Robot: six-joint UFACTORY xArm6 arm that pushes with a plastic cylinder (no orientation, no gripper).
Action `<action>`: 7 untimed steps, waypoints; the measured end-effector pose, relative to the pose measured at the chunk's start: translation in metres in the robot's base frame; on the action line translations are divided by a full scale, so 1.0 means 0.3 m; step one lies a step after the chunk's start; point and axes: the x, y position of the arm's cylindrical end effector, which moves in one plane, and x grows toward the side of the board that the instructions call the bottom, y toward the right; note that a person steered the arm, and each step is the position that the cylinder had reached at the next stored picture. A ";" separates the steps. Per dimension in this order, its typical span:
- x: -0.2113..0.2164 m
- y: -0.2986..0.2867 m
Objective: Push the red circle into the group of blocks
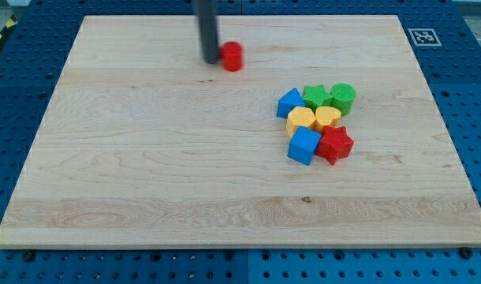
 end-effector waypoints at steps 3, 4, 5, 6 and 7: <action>-0.050 0.310; -0.056 0.370; 0.026 0.524; 0.053 0.573; 0.030 0.566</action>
